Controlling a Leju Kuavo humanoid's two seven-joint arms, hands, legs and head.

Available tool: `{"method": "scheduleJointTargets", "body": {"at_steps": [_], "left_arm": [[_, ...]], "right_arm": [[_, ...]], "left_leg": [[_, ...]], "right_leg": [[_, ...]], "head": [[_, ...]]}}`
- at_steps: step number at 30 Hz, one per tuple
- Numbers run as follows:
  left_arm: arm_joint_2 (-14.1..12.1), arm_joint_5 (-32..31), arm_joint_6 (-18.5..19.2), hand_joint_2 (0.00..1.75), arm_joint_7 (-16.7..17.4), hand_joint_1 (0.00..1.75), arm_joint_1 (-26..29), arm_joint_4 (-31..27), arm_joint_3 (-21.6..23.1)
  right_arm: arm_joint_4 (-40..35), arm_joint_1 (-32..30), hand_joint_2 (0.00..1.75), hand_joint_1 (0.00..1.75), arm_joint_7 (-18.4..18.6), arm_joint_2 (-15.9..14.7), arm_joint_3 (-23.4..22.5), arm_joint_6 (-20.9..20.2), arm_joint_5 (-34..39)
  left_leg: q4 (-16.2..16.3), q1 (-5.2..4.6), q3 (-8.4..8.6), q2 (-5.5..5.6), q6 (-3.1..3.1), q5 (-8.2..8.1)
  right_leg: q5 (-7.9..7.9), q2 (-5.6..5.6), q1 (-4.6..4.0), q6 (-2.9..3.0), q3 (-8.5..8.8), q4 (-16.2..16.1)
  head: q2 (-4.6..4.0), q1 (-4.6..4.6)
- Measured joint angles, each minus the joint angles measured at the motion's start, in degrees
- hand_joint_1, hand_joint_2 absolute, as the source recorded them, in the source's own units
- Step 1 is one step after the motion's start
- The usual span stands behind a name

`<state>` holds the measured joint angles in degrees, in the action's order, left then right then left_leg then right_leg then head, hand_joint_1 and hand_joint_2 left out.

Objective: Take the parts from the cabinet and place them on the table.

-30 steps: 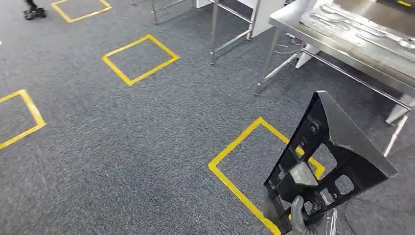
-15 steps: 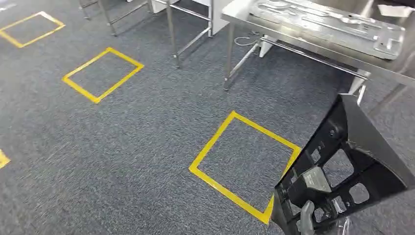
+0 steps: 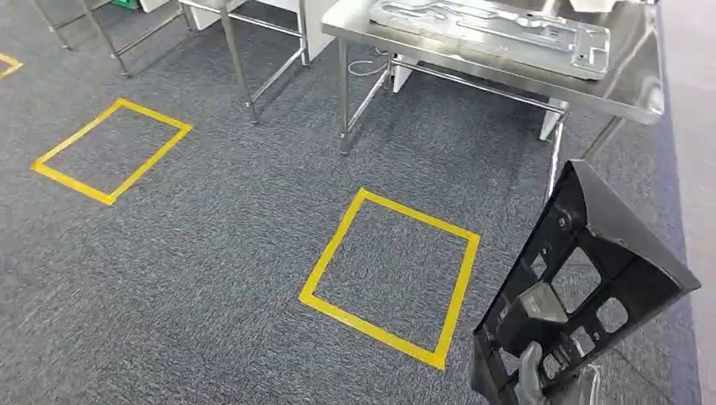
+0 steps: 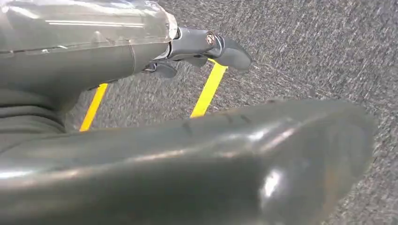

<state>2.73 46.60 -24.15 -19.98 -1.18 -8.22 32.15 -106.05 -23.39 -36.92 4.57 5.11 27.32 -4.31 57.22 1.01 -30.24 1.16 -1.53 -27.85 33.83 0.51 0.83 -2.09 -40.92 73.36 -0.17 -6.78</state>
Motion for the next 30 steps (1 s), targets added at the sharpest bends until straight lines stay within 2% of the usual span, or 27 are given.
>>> {"method": "scheduleJointTargets", "body": {"at_steps": [1,2,3,5,6,7,9,17,18,19,20,21,22,23,24,25,28,29,30], "left_arm": [[-0.02,0.02,0.0,0.0,0.15,0.0,0.0,0.0,0.0],[-0.04,0.11,0.0,0.0,0.31,0.0,-0.02,0.0,0.0],[-0.04,0.24,0.02,0.0,0.43,0.0,-0.07,0.0,0.0],[-0.04,0.37,0.02,0.0,0.81,0.0,-0.21,0.0,0.0],[-0.07,0.48,0.02,0.0,0.85,0.0,-0.29,0.0,0.0],[-0.09,0.68,0.0,0.0,0.9,0.0,-0.51,0.0,0.0],[-0.13,0.74,-0.07,0.0,1.09,0.0,-0.61,0.0,0.0],[-0.13,0.79,-0.09,0.0,1.13,0.0,-0.64,0.0,0.0],[-0.13,0.79,-0.18,0.0,1.22,0.0,-0.84,0.0,0.0],[-0.22,0.83,-0.44,0.0,1.33,0.0,-0.84,0.0,0.0],[-0.22,0.85,-0.46,0.0,1.44,0.0,-0.83,0.0,0.0],[-0.33,1.42,-0.46,0.0,2.05,0.0,-0.83,0.0,0.0],[-0.59,1.95,-0.42,0.0,2.51,0.0,-0.81,0.0,0.0],[-0.77,2.01,-0.37,0.0,2.58,0.0,-0.8,0.0,-0.02],[-0.9,2.01,-0.37,0.0,2.73,0.0,-0.79,0.0,-0.02],[-1.03,2.03,-0.37,0.0,2.95,0.0,-0.86,0.0,-0.02],[-1.07,2.03,-0.24,0.0,3.39,0.0,-1.19,0.0,-0.02],[-1.05,2.03,-0.09,0.0,3.58,0.0,-1.29,-0.02,-0.02],[-0.92,2.05,0.0,0.0,3.72,0.0,-1.25,-0.04,-0.02]], "right_arm": [[0.24,0.03,1.75,1.75,-0.02,0.02,-0.02,0.22,-0.26],[0.5,0.07,1.75,1.75,-0.02,-0.02,-0.02,0.33,-0.79],[0.72,0.25,1.75,1.75,0.0,-0.07,-0.02,0.59,-1.46],[1.01,0.96,1.75,1.75,0.61,-0.07,0.0,1.18,-2.93],[1.22,1.53,1.75,1.75,0.94,-0.11,0.02,1.53,-3.46],[1.44,2.08,1.75,1.75,1.27,-0.17,0.07,1.79,-3.78],[1.81,3.15,1.75,1.75,1.73,-0.59,0.07,2.05,-4.37],[1.9,3.38,1.75,1.75,1.82,-0.7,0.07,2.05,-4.5],[2.08,4.13,1.75,1.75,2.14,-0.96,0.07,2.03,-4.85],[2.43,5.91,1.75,1.75,2.97,-1.31,0.15,1.81,-5.47],[2.58,6.69,1.75,1.75,3.35,-1.64,0.15,1.64,-5.64],[3.8,10.42,1.75,1.75,4.74,-2.69,0.2,0.5,-6.34],[4.96,14.2,1.75,1.75,6.25,-3.35,0.2,-0.77,-7.0],[5.42,15.73,1.75,1.75,6.87,-3.54,0.2,-1.25,-7.39],[5.79,17.0,1.75,1.75,7.46,-3.69,0.2,-1.66,-7.72],[6.16,18.31,1.75,1.75,7.94,-3.91,0.18,-1.9,-8.13],[7.13,21.82,1.75,1.75,9.77,-4.68,0.24,-2.95,-9.49],[7.37,23.13,1.75,1.75,10.45,-5.01,0.24,-3.43,-9.68],[7.63,23.95,1.75,1.75,11.0,-5.4,0.22,-3.78,-9.92]], "left_leg": [[0.03,0.02,0.06,-0.29,0.11,-0.14],[0.04,0.05,0.28,-0.46,0.26,-0.33],[0.04,0.09,0.63,-0.67,0.4,-0.59],[0.03,0.14,1.63,-0.97,0.89,-1.2],[-0.03,-0.02,1.6,-1.19,1.21,-1.48],[0.13,-0.22,1.56,-1.21,1.58,-1.73],[-0.2,0.0,1.77,-1.3,2.14,-1.9],[-0.28,0.04,1.86,-1.35,2.25,-1.9],[-0.59,-0.09,2.26,-1.48,2.73,-2.03],[1.87,0.13,1.71,-1.41,2.96,-3.23],[4.29,0.13,0.45,-1.4,3.04,-4.49],[18.34,0.15,-8.11,-1.39,3.3,-8.97],[11.9,0.11,-6.97,-1.39,2.86,-2.07],[6.2,0.01,-4.9,-1.39,2.4,1.45],[2.67,-0.26,-3.67,-1.42,1.75,2.52],[1.36,-0.45,-2.92,-1.47,1.6,1.87],[1.57,-0.87,-3.47,-1.36,1.01,1.86],[0.72,-0.15,-2.98,-1.41,0.57,2.18],[0.18,-0.18,-2.52,-1.39,0.42,2.29]], "right_leg": [[0.06,-0.2,0.19,-0.21,-1.23,2.07],[-1.26,-0.27,0.46,-0.38,-1.06,1.38],[-3.7,-0.32,0.59,-0.43,0.45,-1.92],[-9.09,-0.57,0.58,-0.04,5.82,-12.56],[-8.22,-0.67,0.36,0.25,7.07,-14.6],[-8.25,-0.57,0.02,0.65,6.98,-14.95],[-7.84,-0.5,-0.25,1.3,6.87,-14.6],[-7.79,-0.47,-0.32,1.43,6.87,-14.62],[-7.85,-0.34,-0.33,1.85,7.12,-15.04],[-7.94,-0.37,0.17,2.56,8.15,-15.99],[-7.81,-0.44,0.14,2.99,8.24,-15.99],[-7.24,-0.33,-0.41,3.72,8.71,-15.93],[-6.49,0.17,-0.68,3.61,9.78,-15.78],[-6.08,0.27,-0.76,3.44,10.28,-15.67],[-5.69,0.26,-0.76,3.25,10.43,-15.61],[-5.38,0.3,-1.23,2.78,10.32,-15.12],[-5.51,0.2,-0.71,2.02,10.05,-15.5],[-5.2,0.21,-1.09,1.66,10.11,-15.45],[-4.6,0.08,-0.79,1.35,9.93,-14.34]], "head": [[0.0,0.0],[0.0,0.0],[0.0,0.0],[0.0,0.0],[0.0,0.0],[0.0,0.0],[0.0,0.0],[0.0,0.0],[-0.02,-0.02],[0.0,0.0],[0.0,-0.02],[0.0,0.0],[-0.02,0.0],[0.0,0.0],[0.0,0.0],[0.0,0.0],[0.0,0.0],[0.0,-0.02],[0.0,0.02]]}}
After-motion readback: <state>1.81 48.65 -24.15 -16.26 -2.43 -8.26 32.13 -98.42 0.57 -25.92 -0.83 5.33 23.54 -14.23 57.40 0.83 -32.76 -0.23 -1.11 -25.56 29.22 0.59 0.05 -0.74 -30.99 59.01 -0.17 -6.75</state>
